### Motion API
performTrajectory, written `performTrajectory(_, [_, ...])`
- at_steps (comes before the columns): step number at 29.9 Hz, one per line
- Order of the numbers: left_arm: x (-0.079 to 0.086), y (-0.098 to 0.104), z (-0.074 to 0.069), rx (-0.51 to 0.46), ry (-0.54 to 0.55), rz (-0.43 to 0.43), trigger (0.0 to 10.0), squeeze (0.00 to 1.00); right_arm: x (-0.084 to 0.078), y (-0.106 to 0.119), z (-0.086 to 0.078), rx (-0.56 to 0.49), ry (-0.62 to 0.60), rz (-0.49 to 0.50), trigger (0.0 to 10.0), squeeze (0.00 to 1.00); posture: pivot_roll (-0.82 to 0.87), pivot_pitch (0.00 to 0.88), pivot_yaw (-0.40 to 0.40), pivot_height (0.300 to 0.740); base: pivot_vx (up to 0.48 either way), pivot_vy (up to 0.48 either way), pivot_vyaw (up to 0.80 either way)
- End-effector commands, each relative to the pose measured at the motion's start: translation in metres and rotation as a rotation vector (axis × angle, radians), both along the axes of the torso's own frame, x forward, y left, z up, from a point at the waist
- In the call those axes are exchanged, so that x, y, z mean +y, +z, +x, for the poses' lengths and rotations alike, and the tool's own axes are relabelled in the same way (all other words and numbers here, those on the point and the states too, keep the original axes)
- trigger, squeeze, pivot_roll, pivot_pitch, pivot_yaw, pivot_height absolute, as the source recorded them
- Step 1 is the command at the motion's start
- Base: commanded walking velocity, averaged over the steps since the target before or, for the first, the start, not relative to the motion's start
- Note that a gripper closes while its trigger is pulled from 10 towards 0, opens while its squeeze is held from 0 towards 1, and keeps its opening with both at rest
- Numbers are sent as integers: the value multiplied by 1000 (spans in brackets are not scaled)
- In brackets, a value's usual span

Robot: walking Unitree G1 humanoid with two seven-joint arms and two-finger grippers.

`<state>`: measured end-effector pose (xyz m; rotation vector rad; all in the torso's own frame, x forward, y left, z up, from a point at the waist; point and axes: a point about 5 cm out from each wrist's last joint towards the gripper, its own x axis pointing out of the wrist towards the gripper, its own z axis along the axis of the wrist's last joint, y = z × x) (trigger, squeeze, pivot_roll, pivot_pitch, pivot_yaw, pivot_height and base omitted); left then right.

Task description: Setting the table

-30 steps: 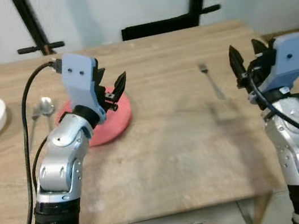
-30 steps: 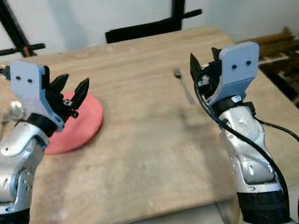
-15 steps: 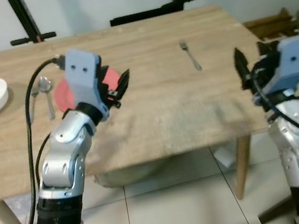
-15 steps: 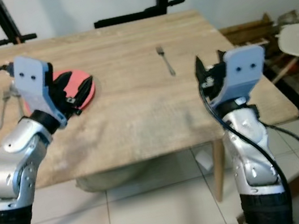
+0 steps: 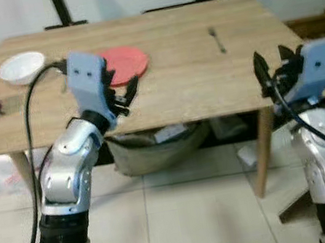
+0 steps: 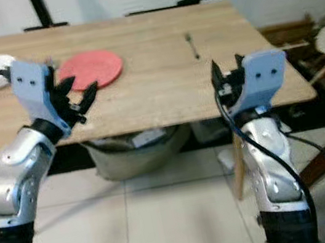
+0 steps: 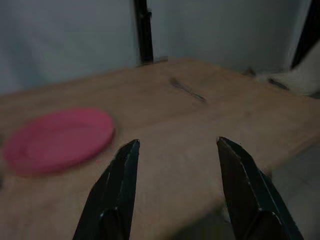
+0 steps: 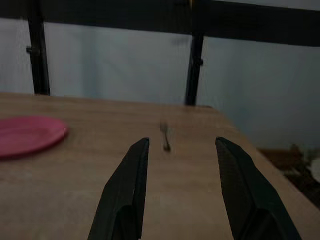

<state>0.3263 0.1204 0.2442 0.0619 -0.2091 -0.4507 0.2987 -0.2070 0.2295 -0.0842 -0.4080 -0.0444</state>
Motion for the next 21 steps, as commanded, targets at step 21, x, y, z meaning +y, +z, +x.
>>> performTrajectory(21, [0,-1,1,3,-3,6,10000,0,3,-2,-2,6,13,-19,10000,0,-191,0,65,740,-333,0,0])
